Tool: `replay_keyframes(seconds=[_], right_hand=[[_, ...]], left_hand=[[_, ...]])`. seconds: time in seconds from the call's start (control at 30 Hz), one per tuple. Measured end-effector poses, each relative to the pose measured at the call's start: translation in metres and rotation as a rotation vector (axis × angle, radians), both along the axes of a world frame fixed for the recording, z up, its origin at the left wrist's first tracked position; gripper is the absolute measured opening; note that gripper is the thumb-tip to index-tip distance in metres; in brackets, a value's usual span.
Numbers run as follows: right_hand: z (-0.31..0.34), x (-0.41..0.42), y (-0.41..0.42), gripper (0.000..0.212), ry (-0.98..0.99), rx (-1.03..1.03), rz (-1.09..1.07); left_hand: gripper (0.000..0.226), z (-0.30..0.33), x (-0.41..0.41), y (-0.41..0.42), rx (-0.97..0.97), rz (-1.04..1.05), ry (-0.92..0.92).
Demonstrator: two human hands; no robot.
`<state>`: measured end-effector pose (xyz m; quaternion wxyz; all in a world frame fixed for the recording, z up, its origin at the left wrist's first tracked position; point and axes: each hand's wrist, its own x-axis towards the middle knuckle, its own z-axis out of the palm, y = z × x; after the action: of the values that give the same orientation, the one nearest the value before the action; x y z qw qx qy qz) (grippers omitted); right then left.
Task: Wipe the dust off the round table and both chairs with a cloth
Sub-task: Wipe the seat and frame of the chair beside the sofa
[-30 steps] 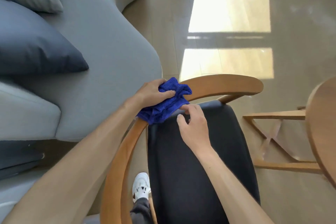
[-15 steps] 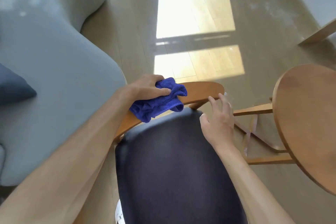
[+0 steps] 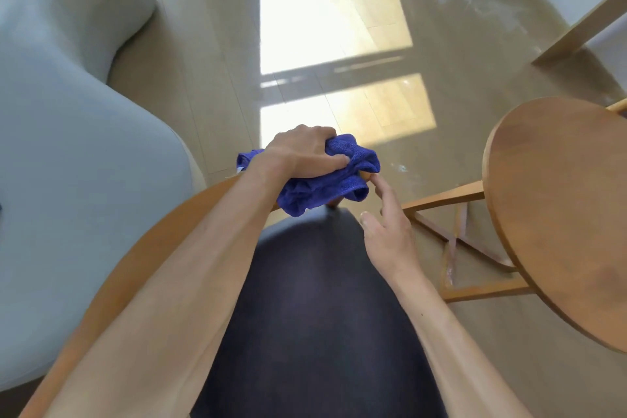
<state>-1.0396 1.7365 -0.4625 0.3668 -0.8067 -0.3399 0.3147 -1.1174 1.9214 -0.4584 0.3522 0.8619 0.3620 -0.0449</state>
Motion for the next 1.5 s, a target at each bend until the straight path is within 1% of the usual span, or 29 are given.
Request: replay_keyframes(seconds=[0.07, 0.17, 0.23, 0.33, 0.43, 0.6, 0.73, 0.83, 0.9, 1.03, 1.17, 1.27, 1.37, 1.5], right_hand=[[-0.003, 0.003, -0.001, 0.070, 0.081, 0.012, -0.044], [-0.009, 0.007, -0.001, 0.074, 0.225, 0.047, -0.117], [-0.008, 0.007, 0.001, 0.068, 0.302, 0.077, -0.163], [-0.005, 0.004, 0.005, 0.053, 0.346, 0.126, -0.202], [0.000, -0.001, 0.002, 0.046, 0.351, 0.111, -0.224], [0.004, -0.002, -0.010, 0.055, 0.304, 0.025, -0.298], [0.002, -0.025, -0.015, 0.052, 0.284, 0.008, -0.323], [0.000, -0.059, -0.019, 0.049, 0.289, -0.025, -0.272], [0.000, -0.087, -0.020, 0.048, 0.304, -0.041, -0.229], [0.005, -0.143, -0.025, 0.046, 0.389, -0.075, -0.176], [0.019, -0.195, -0.037, 0.043, 0.456, -0.130, -0.103], [0.035, -0.225, -0.048, 0.041, 0.473, -0.167, -0.056], [0.055, -0.247, -0.061, 0.041, 0.470, -0.194, -0.009], [0.085, -0.262, -0.079, 0.039, 0.477, -0.201, 0.033]], left_hand=[[0.026, 0.000, 0.015, -0.006, 0.055, -0.013, 0.006], [0.029, -0.002, 0.037, -0.014, 0.130, -0.093, 0.014], [0.030, -0.003, 0.044, -0.016, 0.154, -0.128, 0.011], [0.033, -0.004, 0.039, -0.013, 0.159, -0.134, 0.008], [0.035, 0.000, 0.024, -0.005, 0.063, -0.109, 0.042], [0.032, 0.004, -0.042, 0.016, -0.141, 0.042, 0.054], [0.023, 0.002, -0.116, 0.008, -0.171, 0.194, 0.018], [0.023, 0.004, -0.168, -0.007, -0.178, 0.321, 0.024], [0.019, 0.004, -0.204, -0.020, -0.193, 0.409, 0.024], [0.020, 0.004, -0.266, -0.060, -0.216, 0.578, -0.003], [0.015, 0.009, -0.310, -0.106, -0.174, 0.720, 0.001], [0.009, 0.019, -0.336, -0.136, -0.184, 0.753, 0.002], [0.010, 0.035, -0.351, -0.155, -0.177, 0.731, -0.001], [0.013, 0.066, -0.353, -0.165, -0.085, 0.697, 0.000]])
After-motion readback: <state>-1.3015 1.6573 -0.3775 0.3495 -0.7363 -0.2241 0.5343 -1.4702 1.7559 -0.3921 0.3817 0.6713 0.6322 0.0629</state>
